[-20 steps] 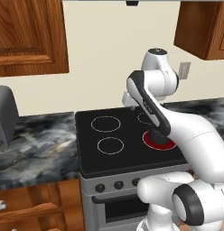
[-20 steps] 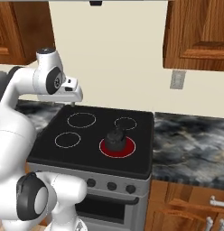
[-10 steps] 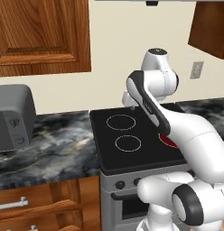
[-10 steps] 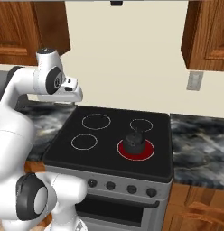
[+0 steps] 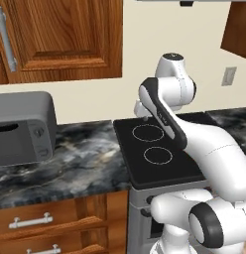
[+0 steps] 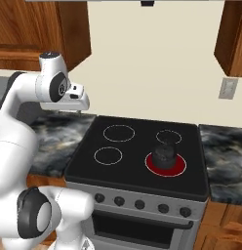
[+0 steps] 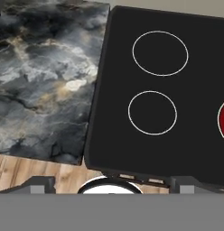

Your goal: The kettle is done boiling. Turn off the stove, then wait for 300 timesteps before moving the kettle to the dining table.

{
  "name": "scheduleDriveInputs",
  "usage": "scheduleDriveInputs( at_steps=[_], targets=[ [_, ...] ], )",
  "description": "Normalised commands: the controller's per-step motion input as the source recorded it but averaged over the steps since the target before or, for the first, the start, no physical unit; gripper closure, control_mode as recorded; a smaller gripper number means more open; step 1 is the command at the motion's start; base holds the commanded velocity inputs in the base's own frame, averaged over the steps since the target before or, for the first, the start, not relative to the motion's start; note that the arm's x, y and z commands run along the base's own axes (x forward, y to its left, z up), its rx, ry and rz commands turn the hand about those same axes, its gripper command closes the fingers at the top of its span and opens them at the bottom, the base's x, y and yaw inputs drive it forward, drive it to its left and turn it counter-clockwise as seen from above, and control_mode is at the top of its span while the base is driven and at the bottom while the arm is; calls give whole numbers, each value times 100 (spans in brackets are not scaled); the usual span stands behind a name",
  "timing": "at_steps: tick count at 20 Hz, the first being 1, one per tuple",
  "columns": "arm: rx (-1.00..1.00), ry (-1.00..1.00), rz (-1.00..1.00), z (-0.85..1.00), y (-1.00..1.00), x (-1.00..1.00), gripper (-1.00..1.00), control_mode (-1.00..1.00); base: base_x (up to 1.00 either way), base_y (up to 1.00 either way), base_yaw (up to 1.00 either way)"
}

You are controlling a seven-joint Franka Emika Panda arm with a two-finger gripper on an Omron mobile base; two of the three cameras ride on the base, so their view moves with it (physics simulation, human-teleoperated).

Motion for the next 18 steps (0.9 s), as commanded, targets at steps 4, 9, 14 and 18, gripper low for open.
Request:
scheduleDriveInputs(
  at_steps=[4,9,14,18],
  targets=[
    [0,0,0,0,0,0,-100,100,2,46,0],
    [0,0,0,0,0,0,-100,100,0,42,0],
    [0,0,0,0,0,0,-100,100,1,21,0],
    [3,-1,0,0,-9,-2,-100,-100,0,0,0]
  ],
)
